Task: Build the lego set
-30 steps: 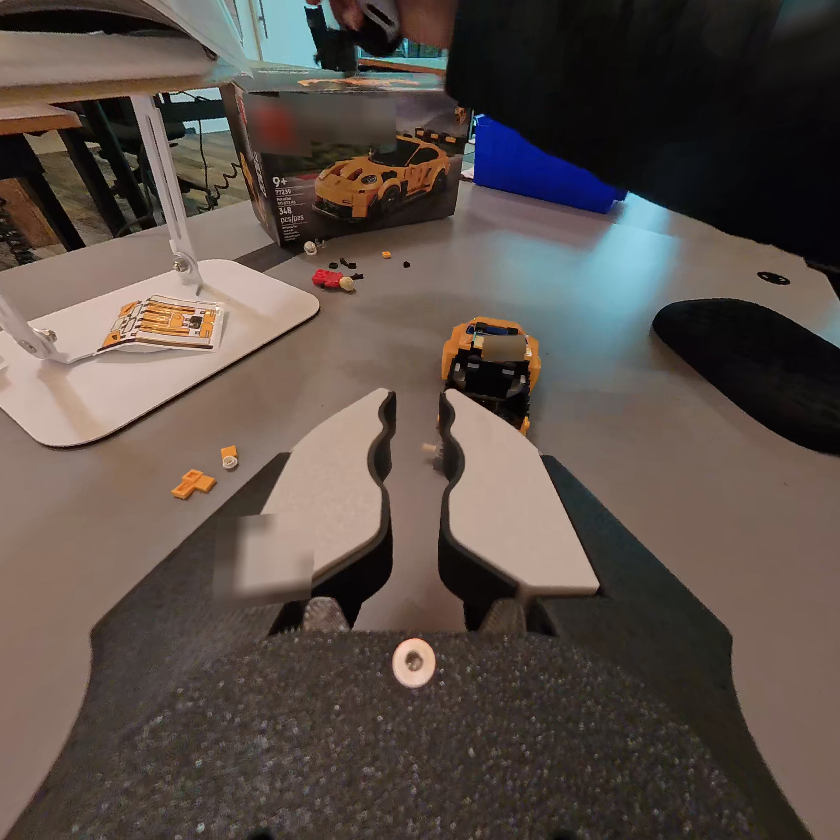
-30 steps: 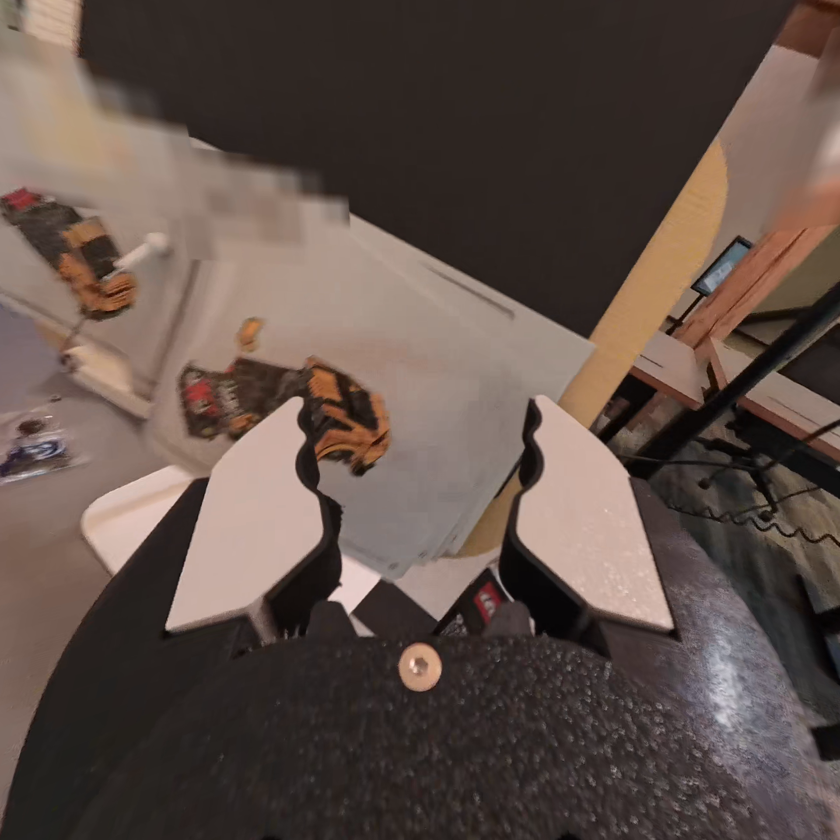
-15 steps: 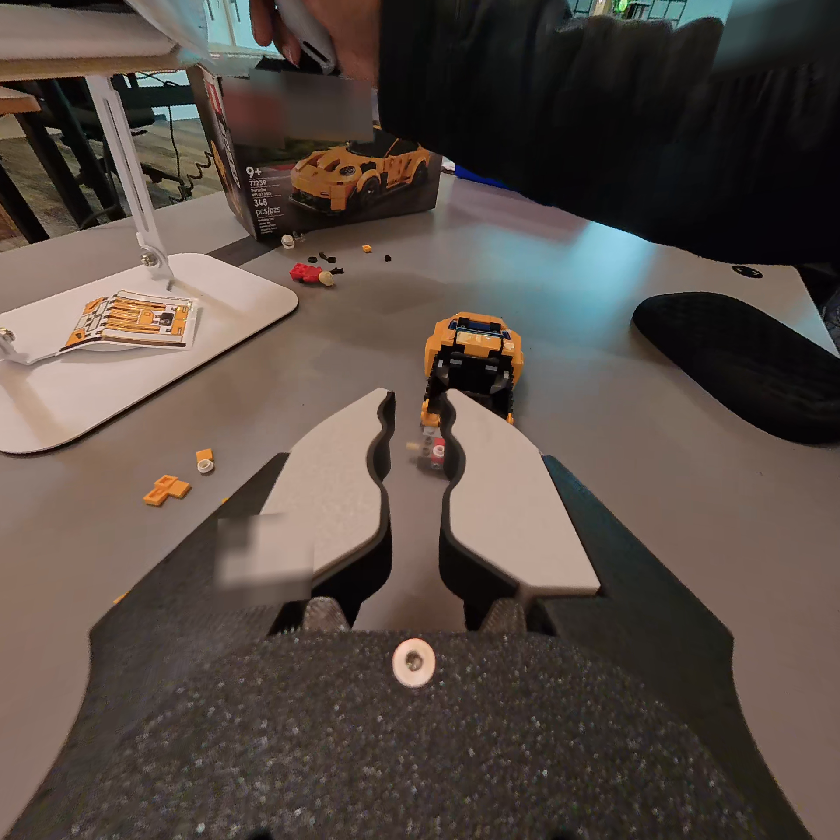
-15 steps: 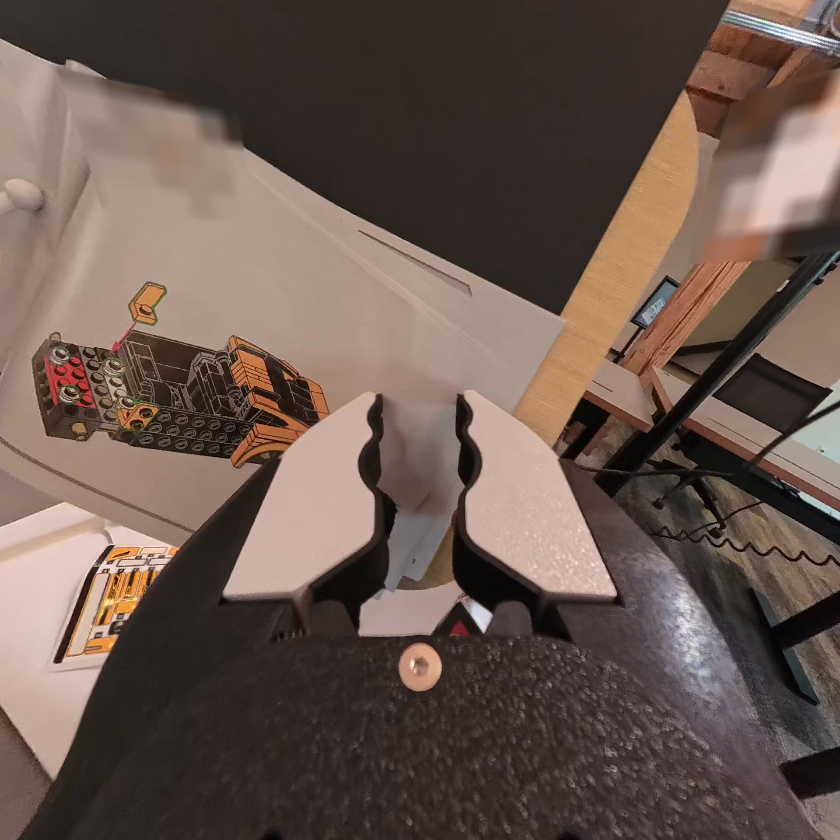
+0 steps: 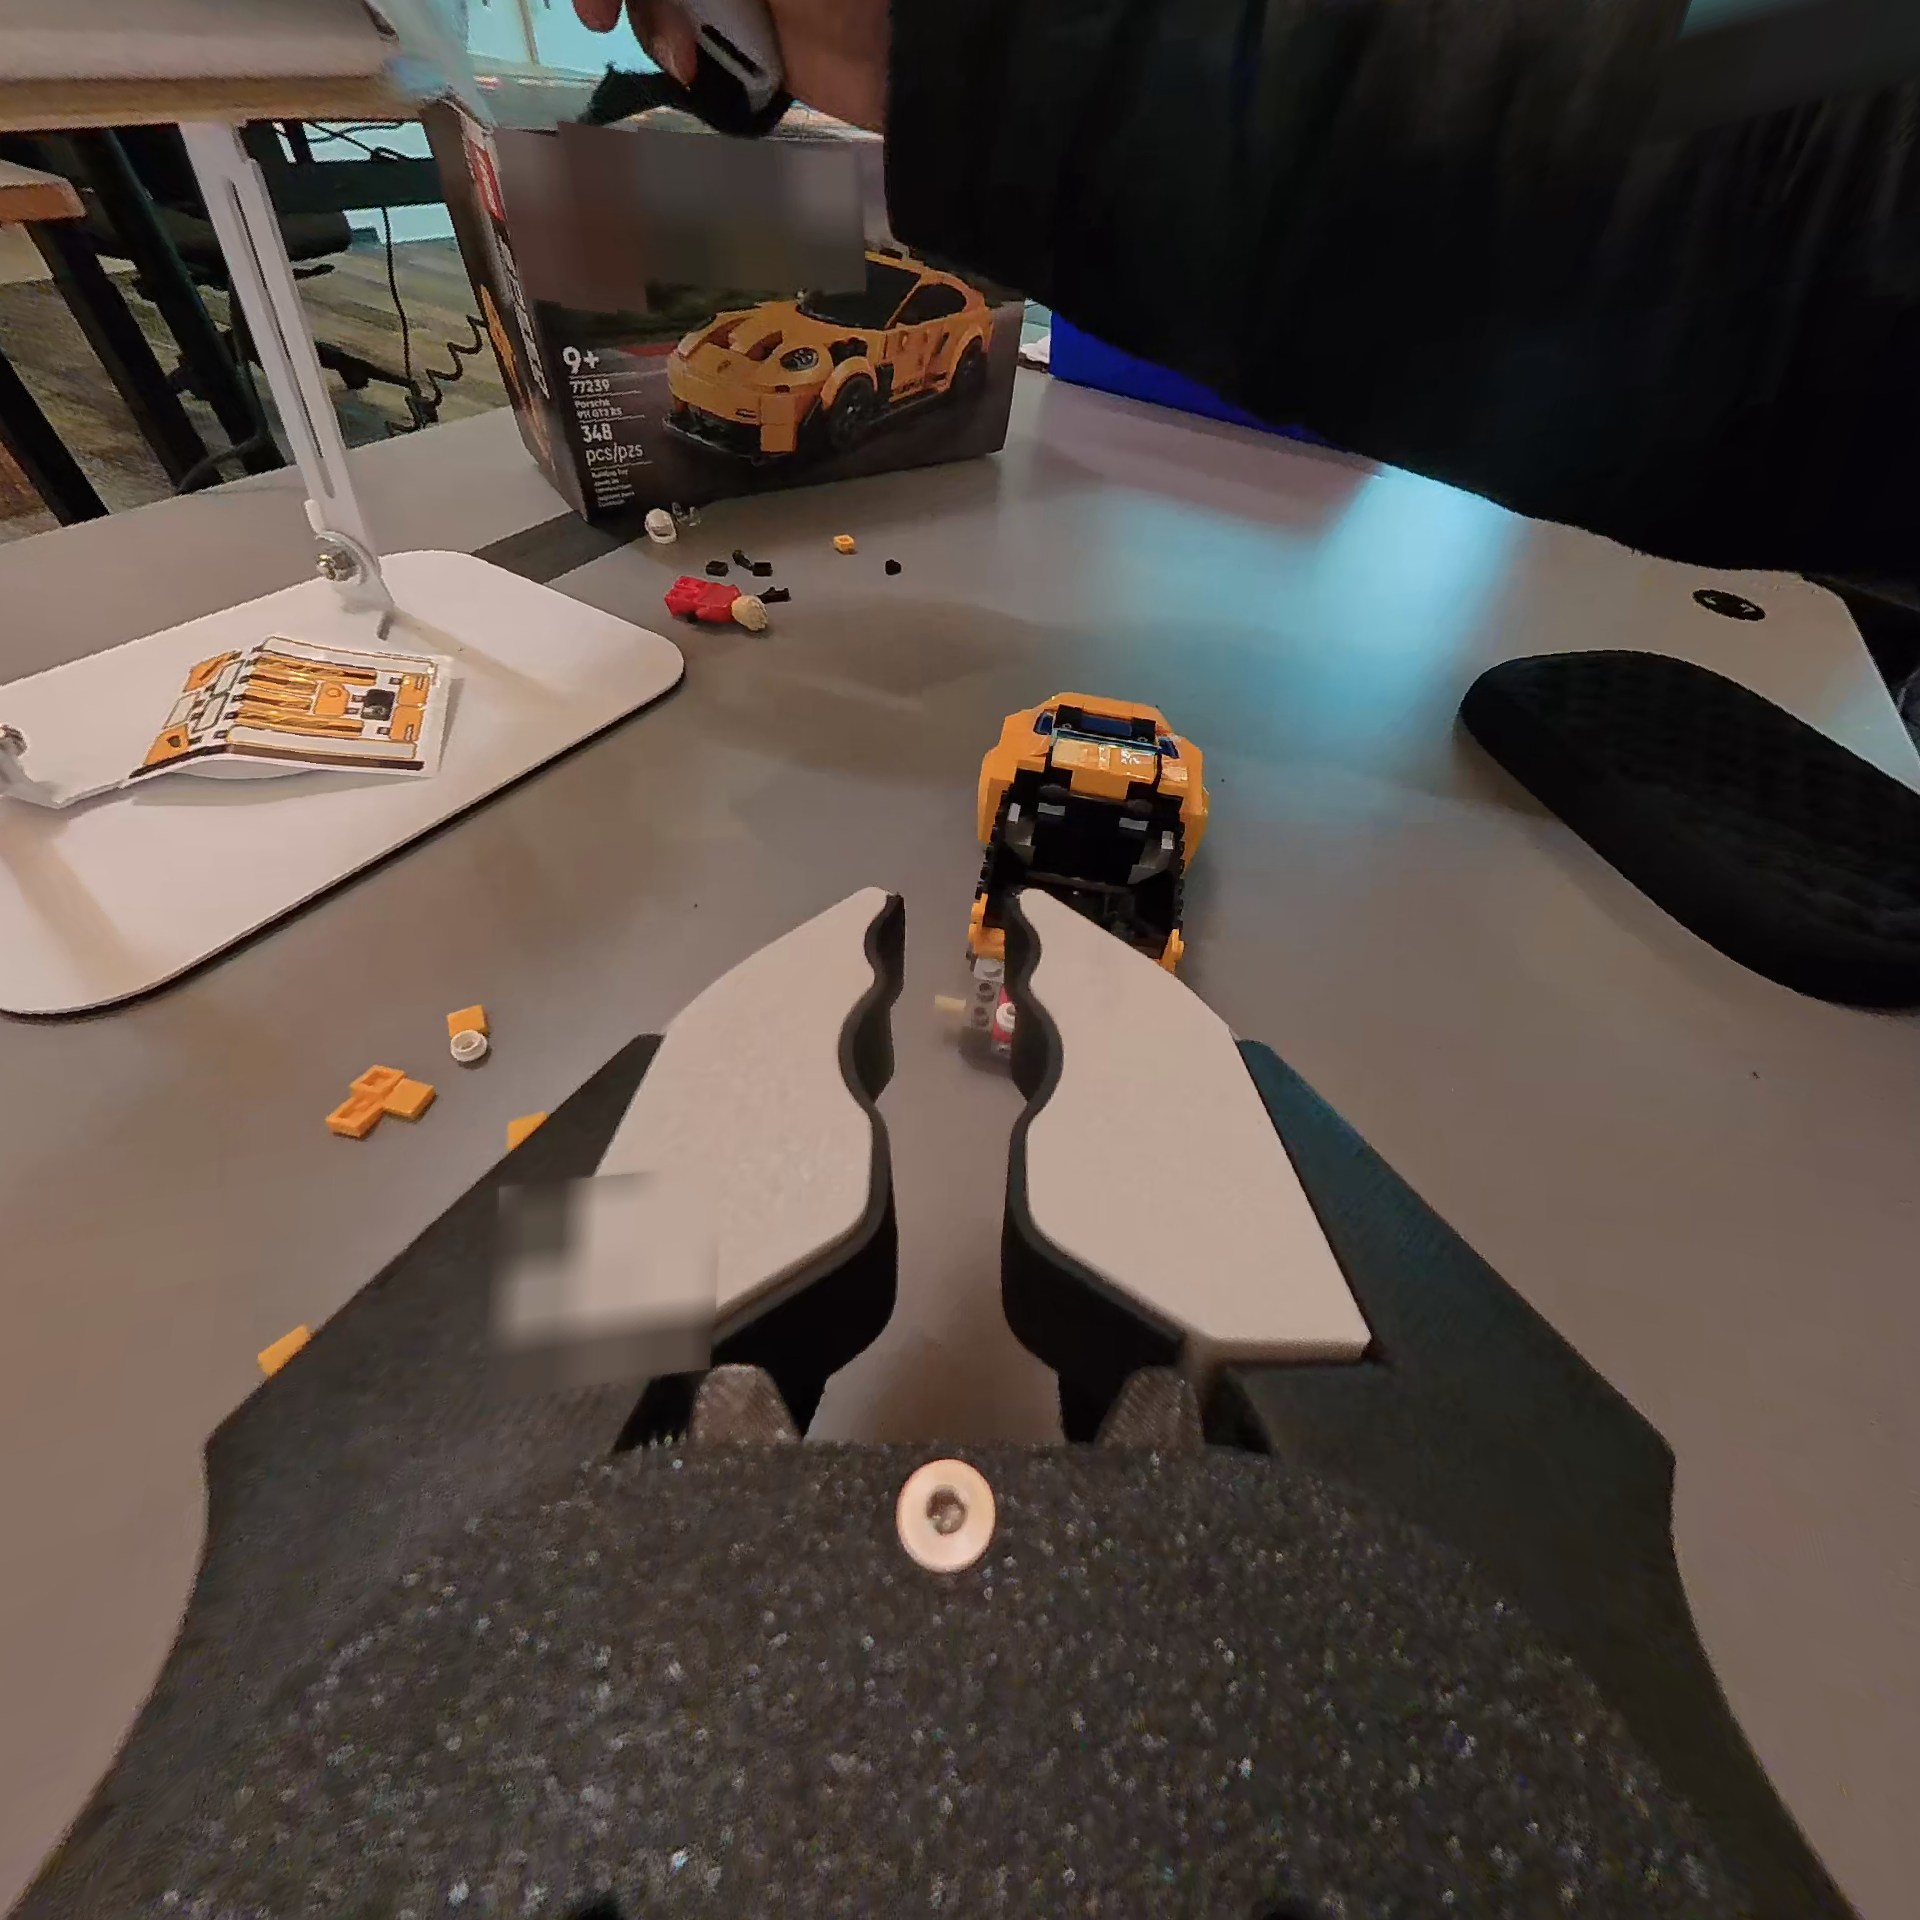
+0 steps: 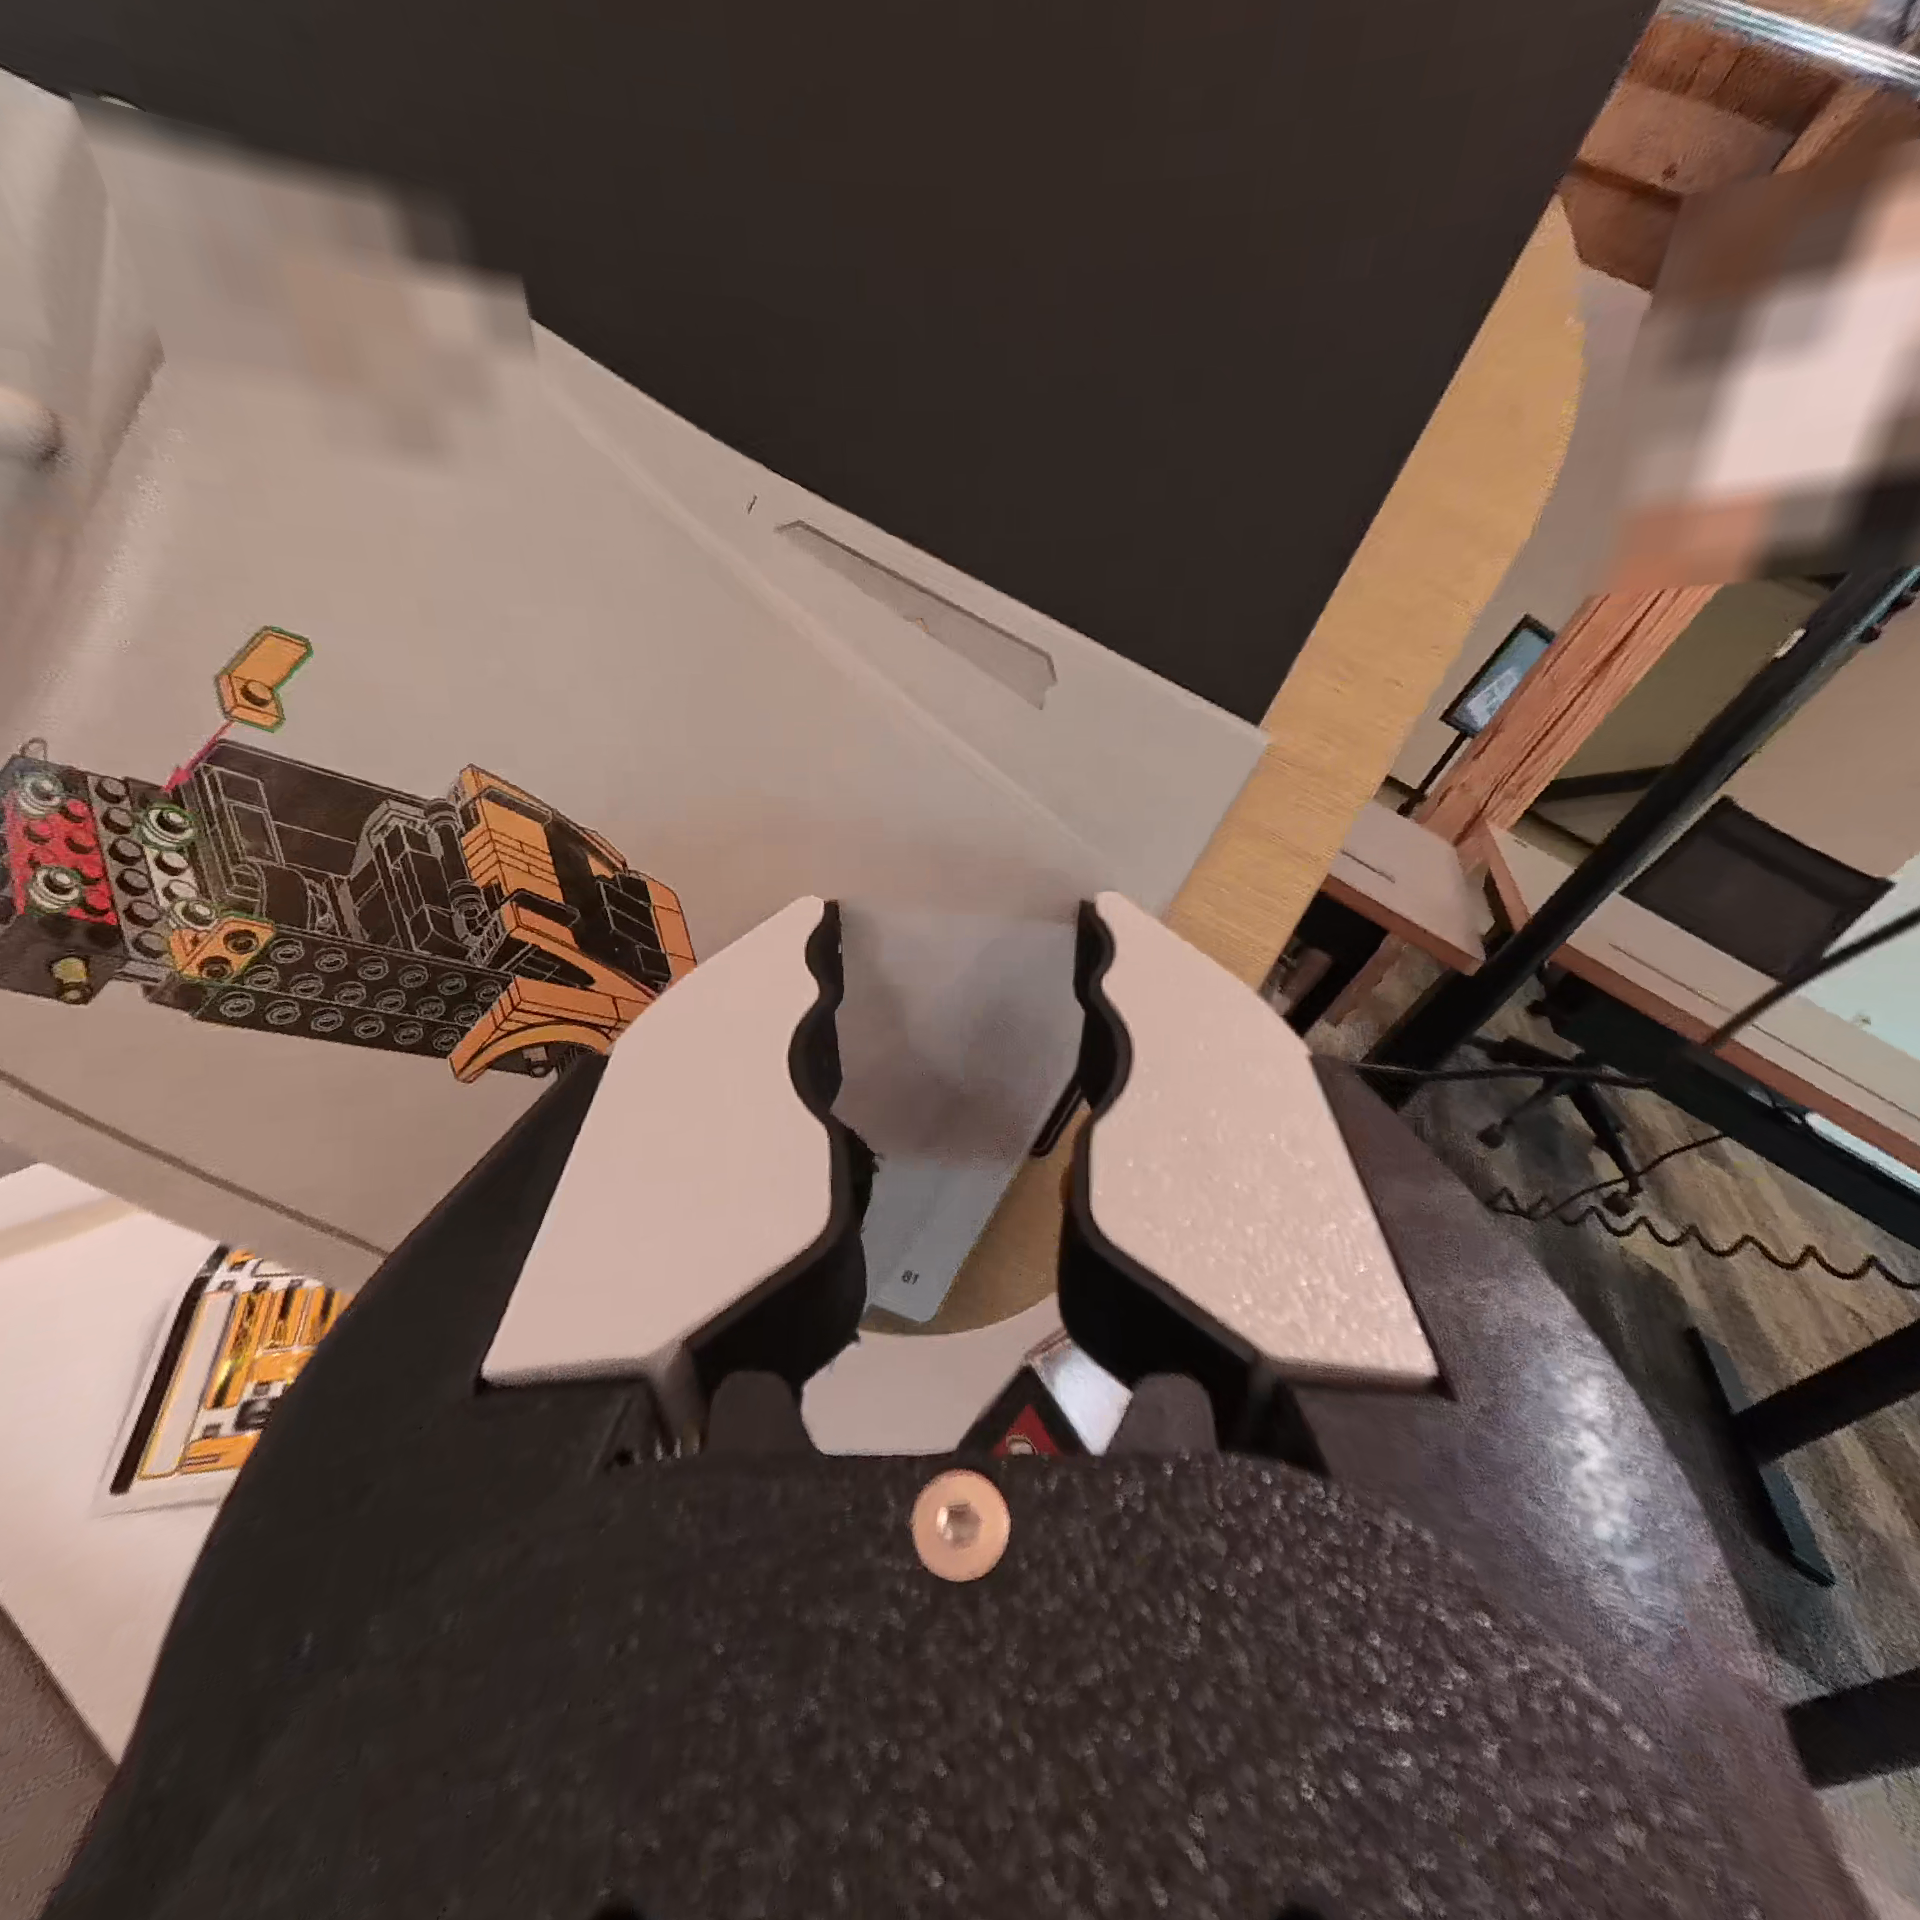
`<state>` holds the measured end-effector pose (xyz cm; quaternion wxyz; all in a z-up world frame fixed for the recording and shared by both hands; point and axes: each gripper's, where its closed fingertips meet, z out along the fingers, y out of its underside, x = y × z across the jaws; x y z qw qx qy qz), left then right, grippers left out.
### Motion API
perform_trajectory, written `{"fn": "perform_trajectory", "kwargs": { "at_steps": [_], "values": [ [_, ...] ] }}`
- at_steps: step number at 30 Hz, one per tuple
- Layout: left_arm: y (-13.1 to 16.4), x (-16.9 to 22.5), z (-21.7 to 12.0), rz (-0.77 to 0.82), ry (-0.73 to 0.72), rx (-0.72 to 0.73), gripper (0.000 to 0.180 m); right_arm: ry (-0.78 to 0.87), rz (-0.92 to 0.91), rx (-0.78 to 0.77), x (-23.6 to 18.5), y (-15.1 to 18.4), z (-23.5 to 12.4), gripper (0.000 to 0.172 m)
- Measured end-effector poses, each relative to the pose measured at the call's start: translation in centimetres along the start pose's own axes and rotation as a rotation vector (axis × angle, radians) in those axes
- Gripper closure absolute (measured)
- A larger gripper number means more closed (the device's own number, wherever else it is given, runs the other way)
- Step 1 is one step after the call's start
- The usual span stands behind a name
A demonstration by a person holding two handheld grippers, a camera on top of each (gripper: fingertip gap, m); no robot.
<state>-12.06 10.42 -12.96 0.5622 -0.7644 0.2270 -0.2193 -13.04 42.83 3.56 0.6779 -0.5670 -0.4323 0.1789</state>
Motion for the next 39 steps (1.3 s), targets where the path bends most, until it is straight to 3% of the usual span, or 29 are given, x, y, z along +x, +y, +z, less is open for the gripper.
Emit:
{"fn": "perform_trajectory", "kwargs": {
  "at_steps": [4,14,18,24,29,34,39],
  "values": [
    [0.0,0.0,0.0,-0.009,0.004,0.001,0.163,-0.002,-0.012,0.003,-0.2,0.1,0.1,0.135],
    [0.1,0.0,0.0,-0.009,0.002,-0.005,0.163,-0.029,0.017,-0.021,-0.6,0.5,-0.1,0.169],
    [0.0,0.1,-0.1,-0.010,0.006,-0.002,0.163,0.003,0.054,0.024,0.2,-0.5,-0.8,0.129],
    [0.1,0.2,-0.1,-0.009,0.011,-0.005,0.162,-0.049,0.078,-0.019,-0.8,0.8,0.3,0.125],
    [0.1,0.2,-0.1,-0.013,0.012,-0.007,0.162,-0.042,0.078,-0.016,-0.9,1.2,0.4,0.141],
    [0.1,0.2,-0.1,-0.014,0.014,-0.008,0.162,-0.048,0.030,-0.027,-1.6,1.2,0.4,0.170],
    [0.1,0.2,-0.1,-0.013,0.011,-0.008,0.162,-0.045,0.036,-0.023,-1.5,0.8,0.0,0.172]
  ]
}}
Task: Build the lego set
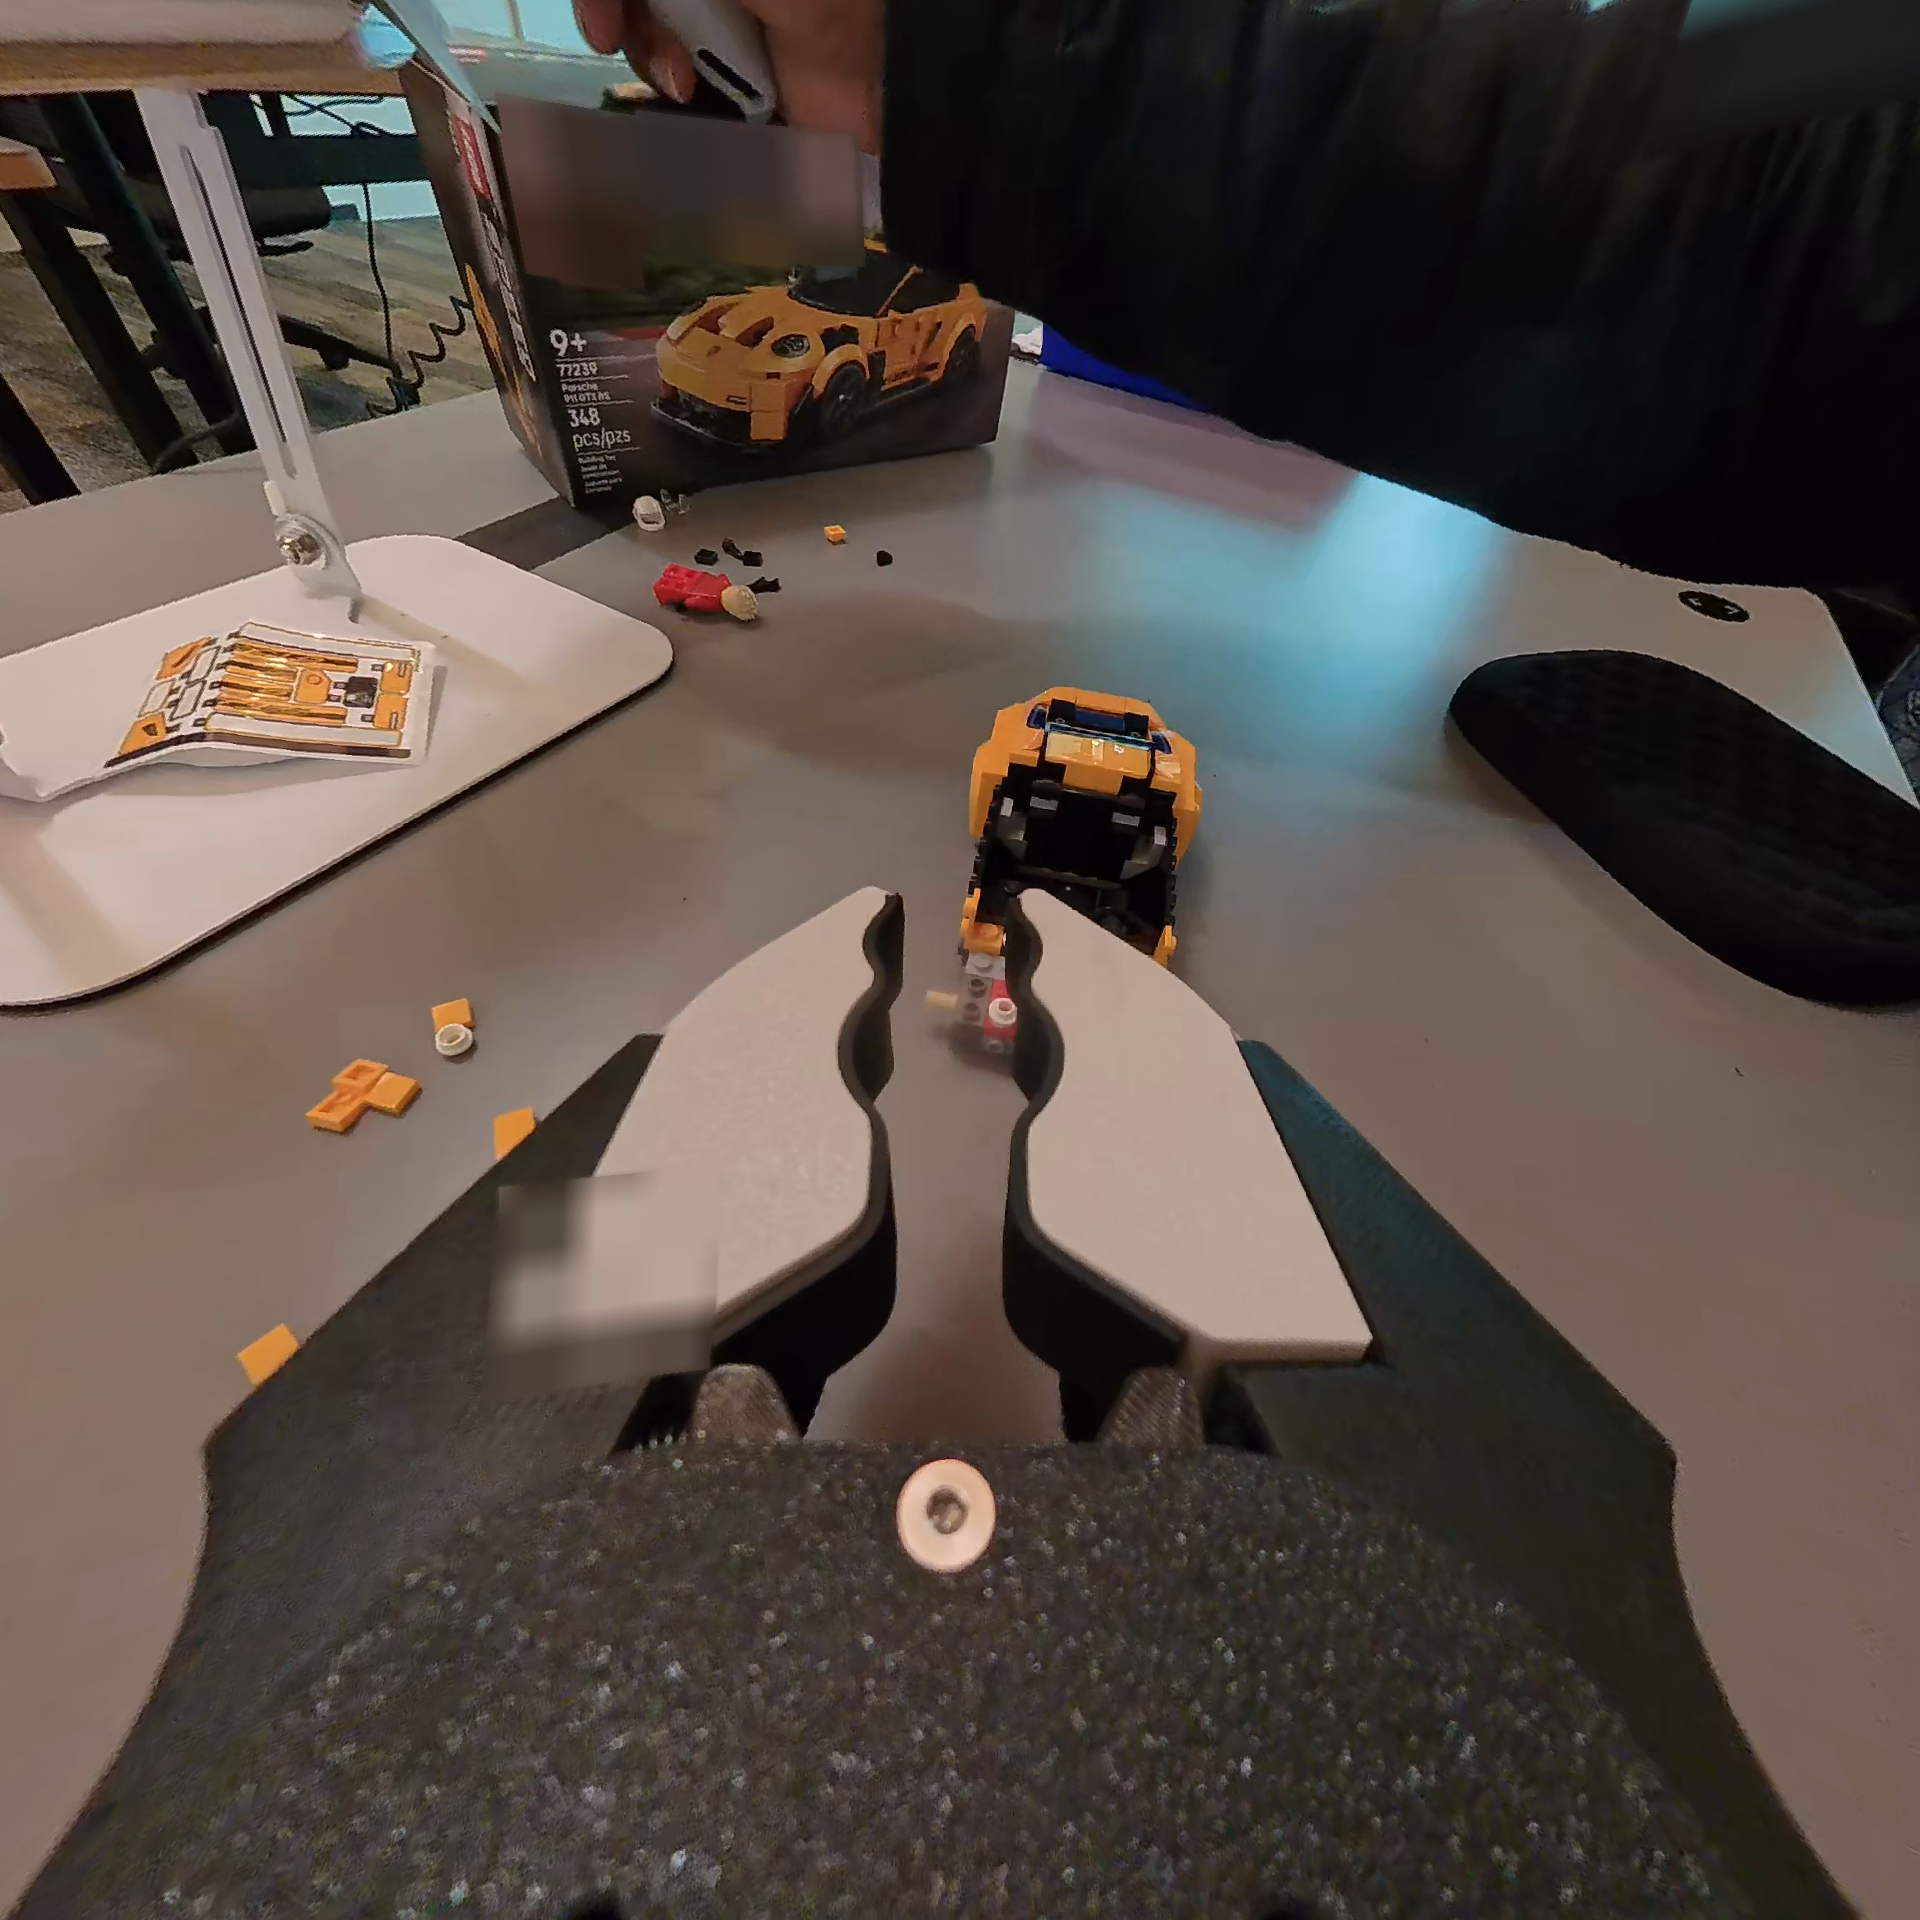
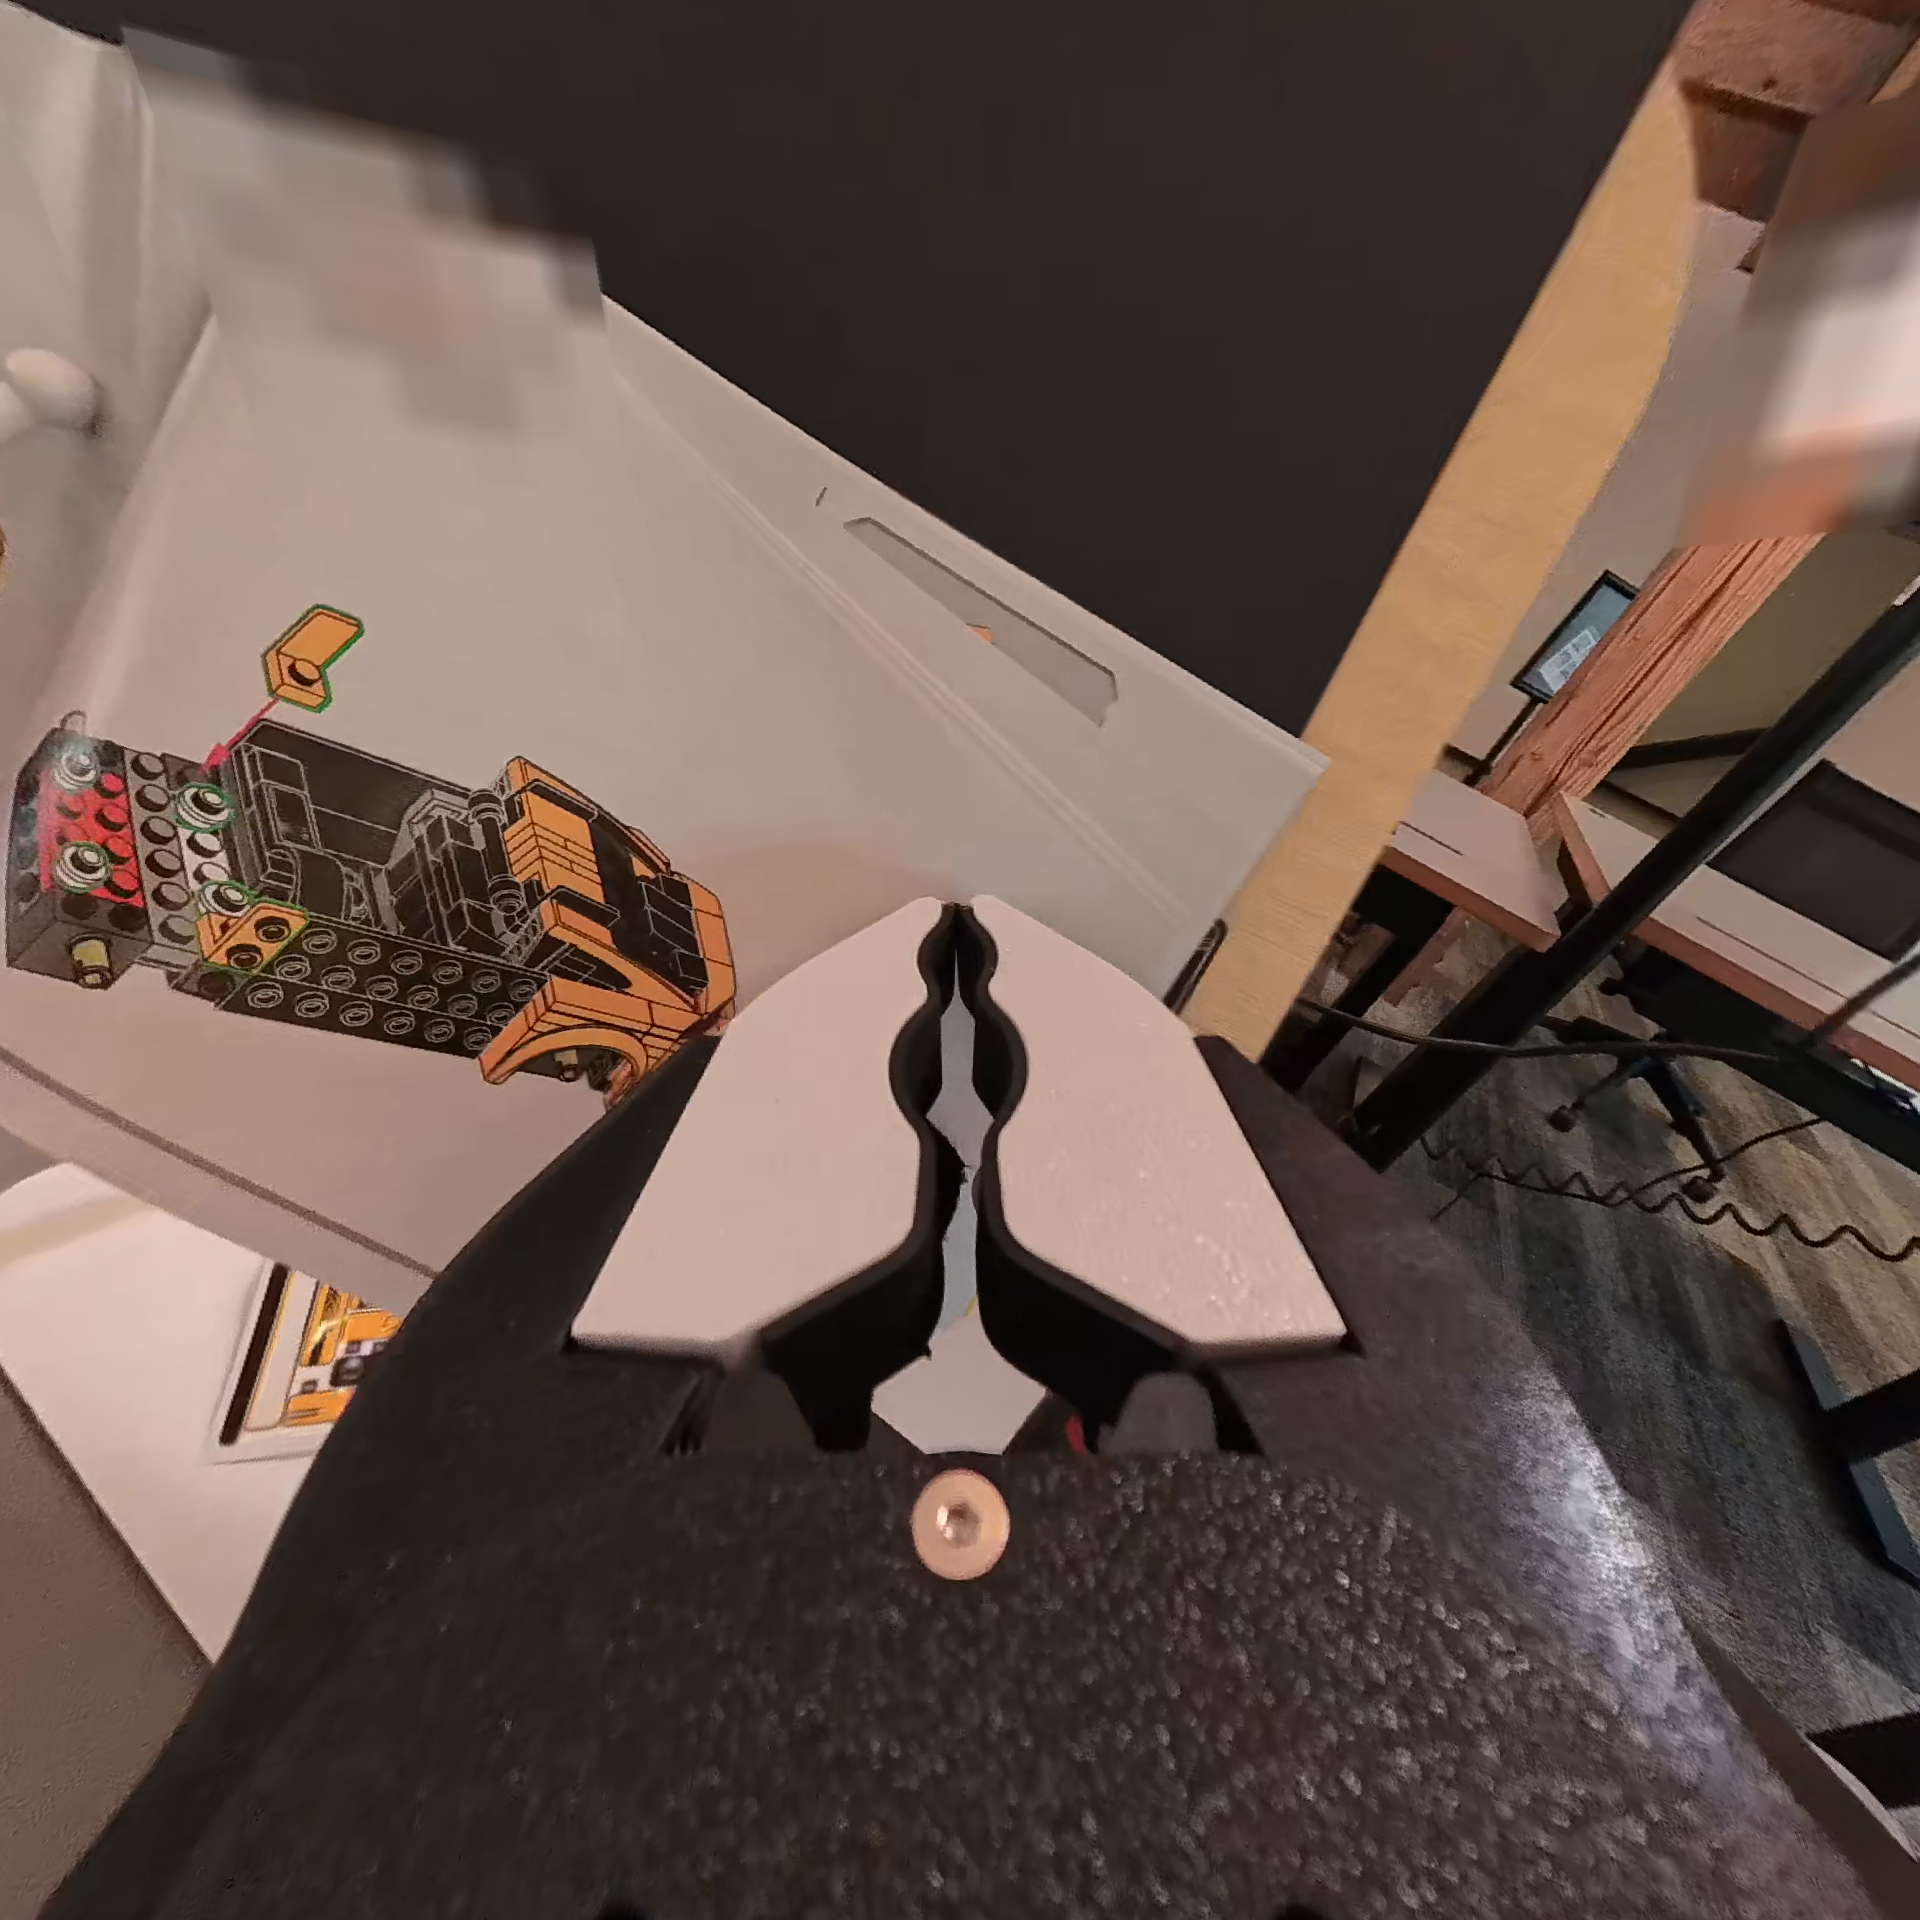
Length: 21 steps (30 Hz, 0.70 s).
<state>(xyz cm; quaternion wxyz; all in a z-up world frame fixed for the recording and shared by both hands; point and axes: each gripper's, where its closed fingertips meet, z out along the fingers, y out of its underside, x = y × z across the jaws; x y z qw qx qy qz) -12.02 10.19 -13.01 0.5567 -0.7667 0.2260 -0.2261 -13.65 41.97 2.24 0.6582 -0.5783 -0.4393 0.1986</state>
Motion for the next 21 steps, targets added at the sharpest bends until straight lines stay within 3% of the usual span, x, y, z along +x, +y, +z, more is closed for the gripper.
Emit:
{"fn": "perform_trajectory", "kwargs": {
  "at_steps": [6,11,17,21],
  "values": [
    [-0.1,-0.2,-0.1,0.015,-0.020,0.009,0.160,-0.030,0.070,0.058,0.4,-0.6,-2.5,0.137],
    [-1.6,-2.3,-0.2,0.121,-0.165,0.015,0.144,-0.130,0.057,0.094,-1.6,0.2,-5.4,0.113],
    [-5.8,-3.2,0.5,0.222,-0.230,0.027,0.144,-0.139,-0.492,0.058,-5.8,4.3,-7.2,0.119],
    [-9.5,-3.2,2.2,0.262,-0.235,0.060,0.144,-0.112,-0.682,0.058,-6.2,5.4,-6.2,0.142]
  ]
}}
